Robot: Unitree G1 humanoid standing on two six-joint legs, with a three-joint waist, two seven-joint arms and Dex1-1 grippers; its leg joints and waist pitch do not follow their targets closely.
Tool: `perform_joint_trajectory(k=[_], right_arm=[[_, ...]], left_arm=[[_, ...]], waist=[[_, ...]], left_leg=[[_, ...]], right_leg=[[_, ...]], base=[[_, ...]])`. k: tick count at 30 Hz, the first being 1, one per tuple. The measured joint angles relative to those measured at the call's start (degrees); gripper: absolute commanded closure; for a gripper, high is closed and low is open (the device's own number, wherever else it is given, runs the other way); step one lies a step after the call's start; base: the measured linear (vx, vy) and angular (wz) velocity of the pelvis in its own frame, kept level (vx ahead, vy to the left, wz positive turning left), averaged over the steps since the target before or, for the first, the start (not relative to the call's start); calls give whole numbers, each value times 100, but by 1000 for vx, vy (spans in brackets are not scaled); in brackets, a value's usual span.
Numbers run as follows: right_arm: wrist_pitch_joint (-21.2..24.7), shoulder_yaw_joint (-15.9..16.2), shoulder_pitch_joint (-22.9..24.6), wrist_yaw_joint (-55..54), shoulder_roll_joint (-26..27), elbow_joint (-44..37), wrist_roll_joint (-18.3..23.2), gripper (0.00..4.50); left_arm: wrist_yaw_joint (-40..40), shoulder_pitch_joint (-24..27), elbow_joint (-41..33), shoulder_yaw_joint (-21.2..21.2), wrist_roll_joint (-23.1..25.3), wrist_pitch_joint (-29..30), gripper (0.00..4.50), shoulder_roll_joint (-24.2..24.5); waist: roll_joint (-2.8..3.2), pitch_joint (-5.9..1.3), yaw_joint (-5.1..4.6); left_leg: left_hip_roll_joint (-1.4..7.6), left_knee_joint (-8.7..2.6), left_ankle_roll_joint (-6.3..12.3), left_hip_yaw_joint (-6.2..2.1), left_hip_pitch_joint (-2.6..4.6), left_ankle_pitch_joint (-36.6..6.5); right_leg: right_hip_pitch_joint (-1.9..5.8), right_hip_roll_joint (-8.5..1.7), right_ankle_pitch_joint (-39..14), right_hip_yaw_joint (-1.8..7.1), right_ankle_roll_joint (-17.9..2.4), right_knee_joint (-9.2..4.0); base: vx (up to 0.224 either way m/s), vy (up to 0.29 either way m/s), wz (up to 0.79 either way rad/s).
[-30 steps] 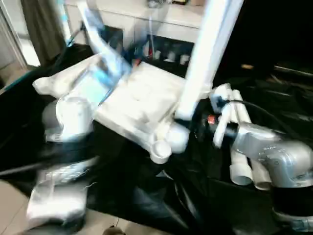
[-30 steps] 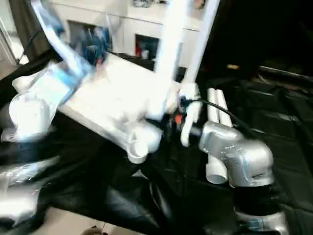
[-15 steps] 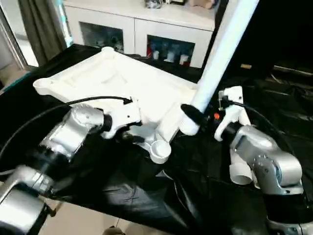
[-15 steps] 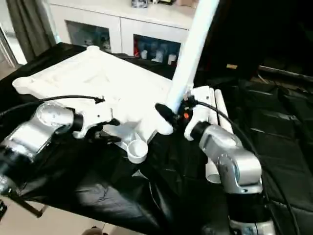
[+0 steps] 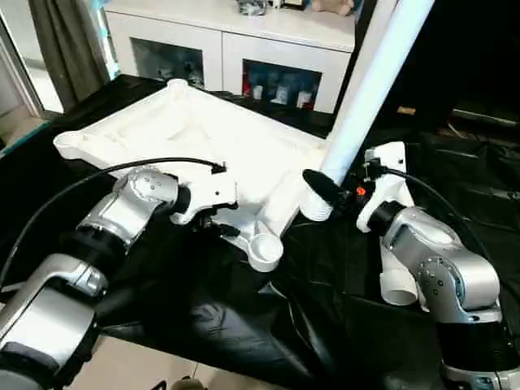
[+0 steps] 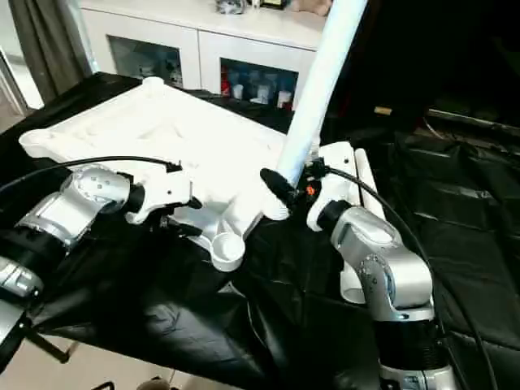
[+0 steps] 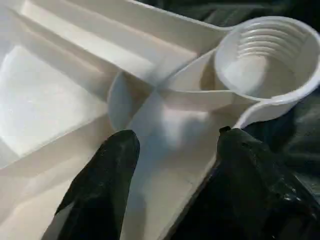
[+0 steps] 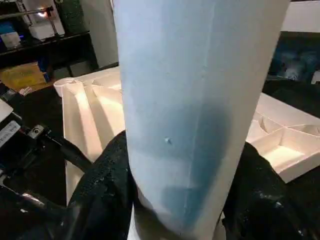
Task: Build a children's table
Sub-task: Pick table leg, then rotate table base
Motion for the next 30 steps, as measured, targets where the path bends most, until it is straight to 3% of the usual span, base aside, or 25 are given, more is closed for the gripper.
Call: perform_joint_trajectory(k=[9,17,18,22,23,30], right_arm=[[-46,-7,2,6,-7,2,-1,261],[-46,-7,2,14,-8,7,-4,261],[-46,-7,3,14,-9,7,-4,261],[-46,-6,3,14,-8,7,-4,261],[-46,-6,3,14,-8,7,-4,261],[-46,-2,6,17,-3,7,-8,261]], left_arm=[[-613,-4,128,5,-18,-29,152,-7],[-84,-151,797,-6,390,-330,152,-251],[-47,-171,828,-10,418,-342,181,-252],[74,-176,1043,-17,546,-373,191,-289],[93,-181,1078,-17,567,-376,216,-291],[163,-287,1220,-70,806,-401,263,-326]], waist=[[13,7,-49],[28,14,-50],[30,15,-52],[44,21,-44],[44,21,-44],[47,23,-50]], left_leg=[[0,-4,0,1,-4,0],[1,-4,0,2,-2,0],[1,-5,0,2,-2,0],[1,-5,0,2,-2,0],[0,-5,0,2,-2,0],[0,-5,0,2,0,0]], right_leg=[[-4,0,1,-1,-5,-1],[-4,0,3,0,-7,-2],[-4,0,3,-1,-7,-2],[-3,0,3,-1,-8,-2],[-3,0,3,0,-8,-2],[-3,0,6,0,-12,-3]], base=[[0,0,0],[0,0,0],[0,0,0],[0,0,0],[0,0,0],[0,0,0]])
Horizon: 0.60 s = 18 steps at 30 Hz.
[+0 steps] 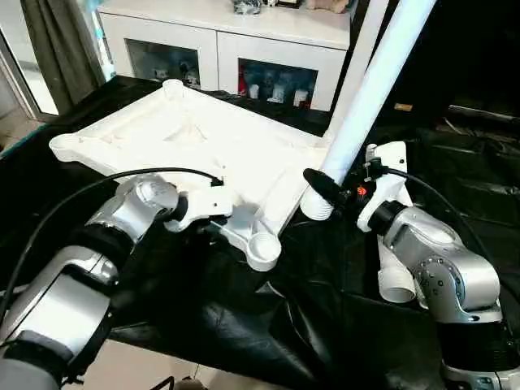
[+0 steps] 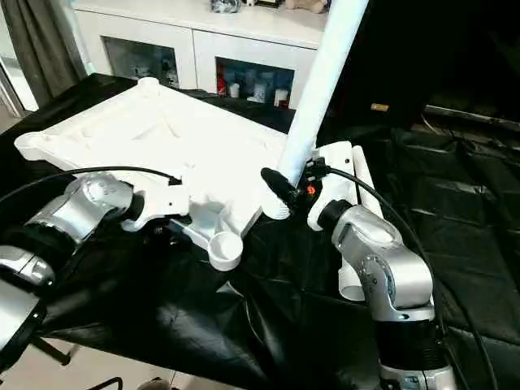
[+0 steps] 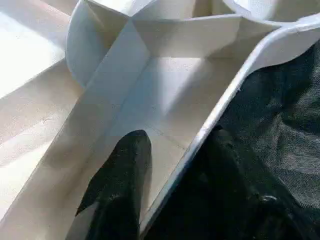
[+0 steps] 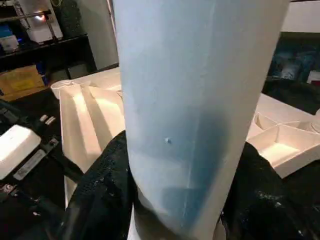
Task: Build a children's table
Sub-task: Rotate table base
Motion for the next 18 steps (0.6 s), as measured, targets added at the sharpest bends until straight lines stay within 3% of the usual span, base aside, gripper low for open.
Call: perform_joint_trajectory(k=[8,18], right_arm=[[0,16,24,17,1,0,-38,261],[0,60,34,17,39,3,-44,261]], left_arm=[[-277,-45,-133,12,24,283,312,-37],[-112,69,-734,324,-263,1994,355,-556]], waist=[[2,1,-44],[5,3,-67]], left_leg=[[0,-12,0,5,5,0],[0,-23,1,18,12,-1]], right_leg=[[-3,0,0,1,-1,-4],[-4,1,8,7,-18,-9]], base=[[0,0,0],[0,0,0]])
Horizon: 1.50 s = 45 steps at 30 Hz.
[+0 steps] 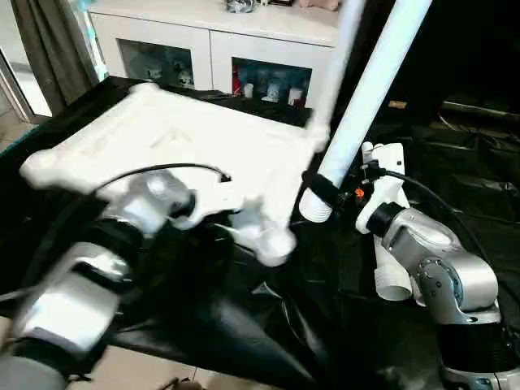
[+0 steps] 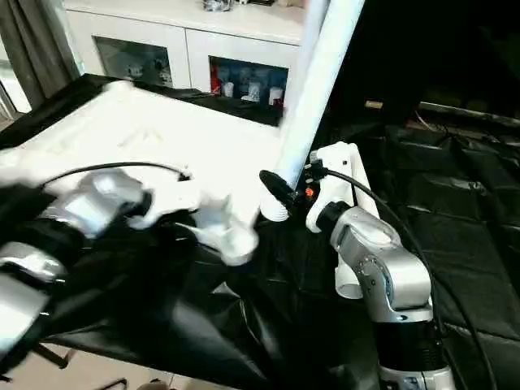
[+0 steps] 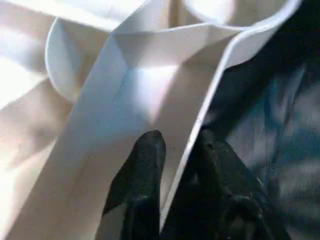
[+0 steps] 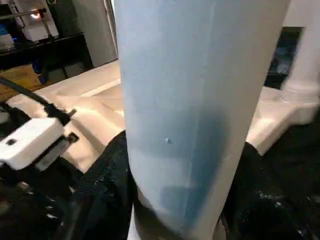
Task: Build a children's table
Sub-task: Rotate table base, then insert table leg to table base
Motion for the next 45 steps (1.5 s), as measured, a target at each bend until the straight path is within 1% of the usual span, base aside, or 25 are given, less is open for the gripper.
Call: perform_joint_trajectory(k=[2,4,7,9,11,12,13,16,21,24,27,30,32,37,41,43,45], right_arm=[[0,-1,26,-8,6,0,1,261],[0,7,46,-11,35,0,0,261],[0,15,48,-25,39,14,-4,261],[0,18,48,-28,40,59,-10,261],[0,18,47,-32,34,162,-17,261],[0,19,47,-32,34,190,-22,261],[0,18,47,-32,32,207,-24,261],[-5,26,47,-26,29,208,-34,261],[-36,53,47,1,-23,214,-141,261],[-163,184,46,85,-81,317,-247,261],[-406,391,5,128,-142,639,-501,262],[-521,440,-33,129,-123,914,-654,262],[-570,448,-196,129,-77,1153,-697,262],[-955,475,-543,195,2,1704,-786,262],[-1149,476,-749,250,110,2187,-850,262],[-1168,501,-848,322,115,2316,-888,262],[-1180,599,-917,444,97,2406,-901,262]], left_arm=[[321,198,-308,209,-49,442,375,-166],[562,369,-618,312,-75,684,383,-299],[752,661,-1007,430,-183,807,403,-406],[765,842,-1222,444,-238,608,410,-411],[774,1053,-1408,439,-296,336,439,-413],[783,1154,-1526,433,-297,237,439,-411],[840,1284,-1699,433,-294,256,446,-427],[994,1445,-1953,429,-287,315,450,-503],[1114,1516,-1994,371,-212,69,450,-466],[1117,1524,-1974,379,-209,-12,450,-449],[1092,1540,-1974,425,-274,-1,450,-428],[1041,1547,-1973,461,-315,-2,450,-411],[987,1578,-1968,542,-398,-34,450,-421],[914,1647,-1966,651,-515,-175,450,-398],[907,1662,-1965,652,-521,-234,450,-377],[903,1666,-1965,652,-521,-235,450,-363],[902,1671,-1961,648,-509,-238,450,-343]], waist=[[11,-6,-15],[13,-7,-22],[14,-8,-37],[15,-9,-41],[13,-10,-34],[14,-10,-31],[13,-10,-29],[13,-9,-27],[12,-9,-22],[13,-9,-24],[14,-9,-39],[15,-9,-61],[16,-9,-84],[16,-10,-77],[16,-10,-80],[15,-9,-82],[9,-9,-87]], left_leg=[[0,-4,0,4,6,0],[0,-5,1,4,10,0],[0,-10,1,6,10,0],[0,-12,1,7,9,0],[0,-13,1,5,11,0],[0,-13,1,5,8,0],[0,-14,1,6,7,-1],[0,-18,2,6,4,-1],[-1,-22,2,6,6,-1],[-2,-22,2,6,6,-1],[-2,-22,2,6,6,-1],[-3,-25,2,6,3,-1],[-4,-27,2,6,-8,-1],[-3,-32,2,7,-14,-1],[-3,-36,2,10,-21,-1],[-3,-36,2,12,-21,-1],[-1,-37,2,13,-21,0]], right_leg=[[4,0,0,2,0,-1],[4,0,-7,1,10,-5],[6,0,-10,1,15,-7],[7,0,-11,1,17,-9],[5,0,-12,-1,19,-12],[4,-1,-12,-1,19,-13],[4,-1,-13,0,20,-15],[2,-1,-15,0,22,-17],[2,-1,-18,-1,26,-17],[1,-1,-18,-1,26,-18],[0,-1,-18,-1,26,-18],[-4,-1,-18,-1,26,-17],[-11,-1,-18,0,26,-15],[-24,-1,-19,-1,24,-16],[-27,-1,-21,0,20,-15],[-26,-1,-22,0,19,-11],[-21,0,-23,0,19,-11]], base=[[0,0,0],[0,0,0],[0,0,0],[0,0,0],[0,0,0],[0,0,0],[0,0,0],[0,0,0],[0,0,0],[0,0,0],[0,0,0],[0,0,0],[0,0,0],[0,0,0],[0,0,0],[0,0,0],[0,0,0]])
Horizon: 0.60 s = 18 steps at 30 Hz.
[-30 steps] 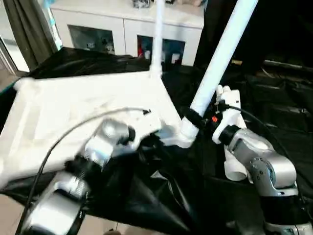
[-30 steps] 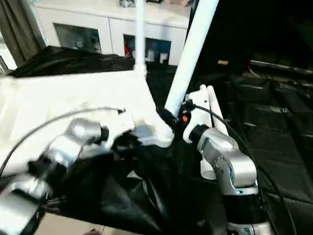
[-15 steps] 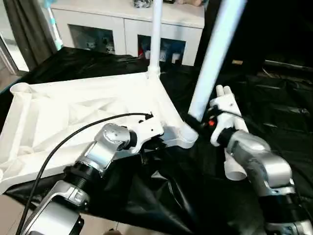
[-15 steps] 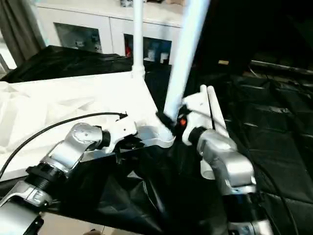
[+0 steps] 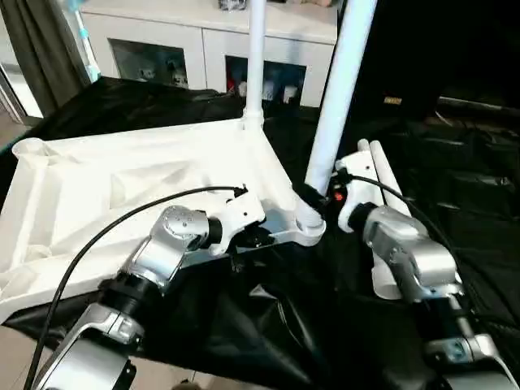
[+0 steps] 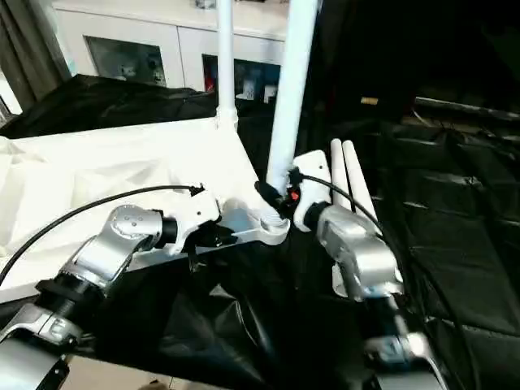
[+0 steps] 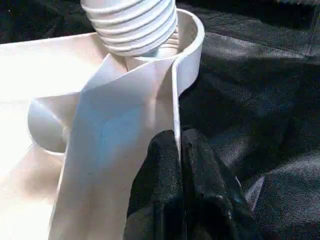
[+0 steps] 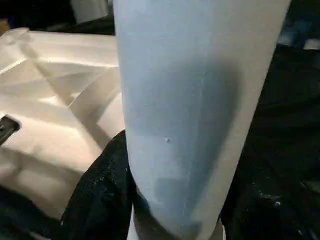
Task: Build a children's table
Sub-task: Insert table leg to table base
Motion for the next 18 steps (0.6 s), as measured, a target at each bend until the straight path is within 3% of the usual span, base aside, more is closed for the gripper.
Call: perform_joint_trajectory(k=[12,18], right_arm=[[-49,124,-80,268,-61,111,-128,262],[167,106,59,330,-230,-179,-122,262]], left_arm=[[-32,-39,27,-109,71,5,450,69],[-44,-76,85,-117,71,-7,450,84]], waist=[[-53,-27,-4],[-53,-27,-8]], left_leg=[[0,2,0,1,22,0],[1,-2,0,2,26,0]], right_leg=[[3,0,-2,1,1,-3],[8,1,-2,1,1,-2]], base=[[0,0,0],[0,0,0]])
